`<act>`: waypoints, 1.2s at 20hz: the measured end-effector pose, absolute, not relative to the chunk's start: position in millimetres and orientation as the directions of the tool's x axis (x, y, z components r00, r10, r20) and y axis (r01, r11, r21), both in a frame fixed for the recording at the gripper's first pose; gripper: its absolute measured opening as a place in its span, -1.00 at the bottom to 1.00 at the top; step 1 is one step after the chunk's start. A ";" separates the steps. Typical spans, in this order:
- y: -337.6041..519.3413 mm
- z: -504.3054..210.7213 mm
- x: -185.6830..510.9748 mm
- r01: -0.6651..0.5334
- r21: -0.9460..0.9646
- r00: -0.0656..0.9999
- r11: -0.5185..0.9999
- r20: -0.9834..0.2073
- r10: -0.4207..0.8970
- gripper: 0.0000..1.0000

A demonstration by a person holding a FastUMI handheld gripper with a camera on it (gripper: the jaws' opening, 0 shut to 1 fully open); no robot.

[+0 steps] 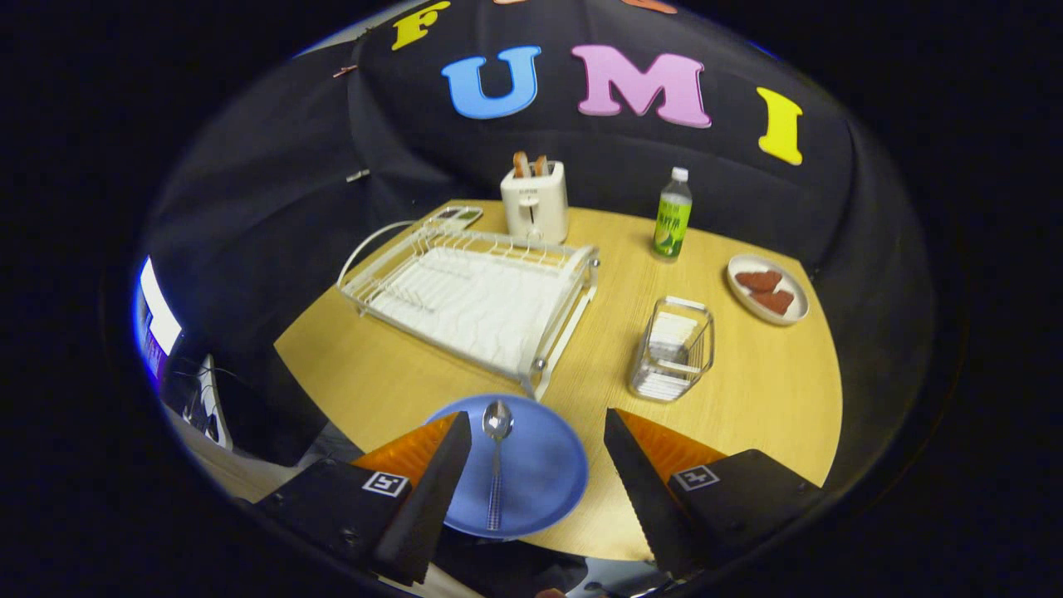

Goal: Take the plate from the dish rack, then take the spoon from the basket and place it into the plate.

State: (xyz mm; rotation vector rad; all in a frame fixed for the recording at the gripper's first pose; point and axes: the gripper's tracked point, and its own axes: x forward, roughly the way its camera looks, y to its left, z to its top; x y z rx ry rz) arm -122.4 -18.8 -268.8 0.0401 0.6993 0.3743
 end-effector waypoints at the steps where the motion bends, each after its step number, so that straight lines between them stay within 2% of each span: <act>1: -25.8 -247.1 -107.7 -0.318 0.136 0.739 0.938 -0.584 0.335 0.98; 6: -59.5 -138.4 -52.3 -0.287 0.046 0.876 0.957 -0.393 0.282 0.97; 14: -102.0 -29.6 -28.5 -0.232 0.003 0.959 0.973 -0.164 0.230 0.96; 18: -120.3 -13.6 -22.0 -0.234 -0.005 0.965 0.972 -0.121 0.232 0.96; 24: -125.3 -16.8 -13.5 -0.299 0.014 0.948 0.954 -0.112 0.298 0.96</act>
